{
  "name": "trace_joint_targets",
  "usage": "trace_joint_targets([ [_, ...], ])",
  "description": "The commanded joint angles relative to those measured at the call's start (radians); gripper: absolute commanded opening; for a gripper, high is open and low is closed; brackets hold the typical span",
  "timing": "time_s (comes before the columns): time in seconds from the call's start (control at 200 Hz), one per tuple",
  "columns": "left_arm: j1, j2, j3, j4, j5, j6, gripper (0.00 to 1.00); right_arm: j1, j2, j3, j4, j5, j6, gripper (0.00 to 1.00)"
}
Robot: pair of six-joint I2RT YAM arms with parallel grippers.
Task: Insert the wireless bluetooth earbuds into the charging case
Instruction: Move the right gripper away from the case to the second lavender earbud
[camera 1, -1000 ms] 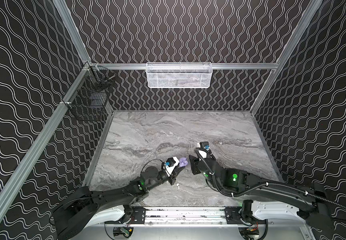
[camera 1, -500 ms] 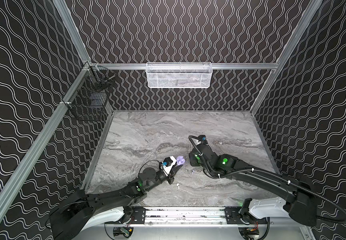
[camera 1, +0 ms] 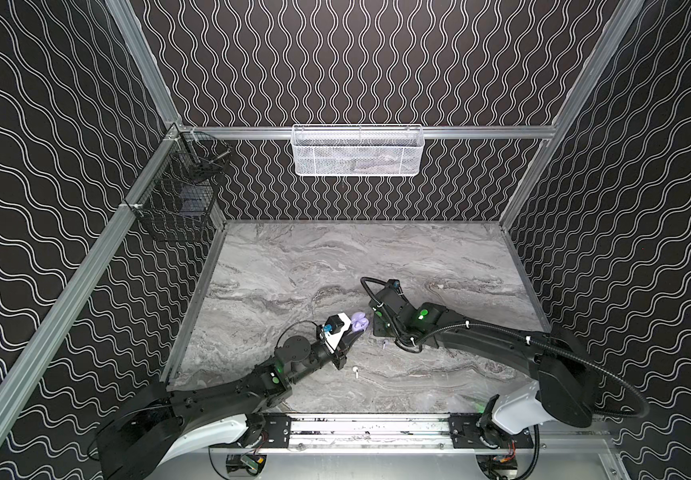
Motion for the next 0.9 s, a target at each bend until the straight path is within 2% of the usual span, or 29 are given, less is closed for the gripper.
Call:
trace_joint_targets([
  [0.0, 0.002, -0.009, -0.001, 0.011, -0.014, 0.002, 0.00, -0.004, 0.027, -0.008, 0.004, -0.033, 0.041, 0.46],
  [0.445, 0.002, -0.019, -0.003, 0.006, -0.012, 0.003, 0.00, -0.034, 0.077, -0.071, 0.005, -0.063, 0.067, 0.37],
  [0.896, 0.002, -0.010, 0.002, 0.005, -0.006, 0.005, 0.00, -0.034, 0.113, -0.087, 0.033, -0.083, 0.067, 0.40],
])
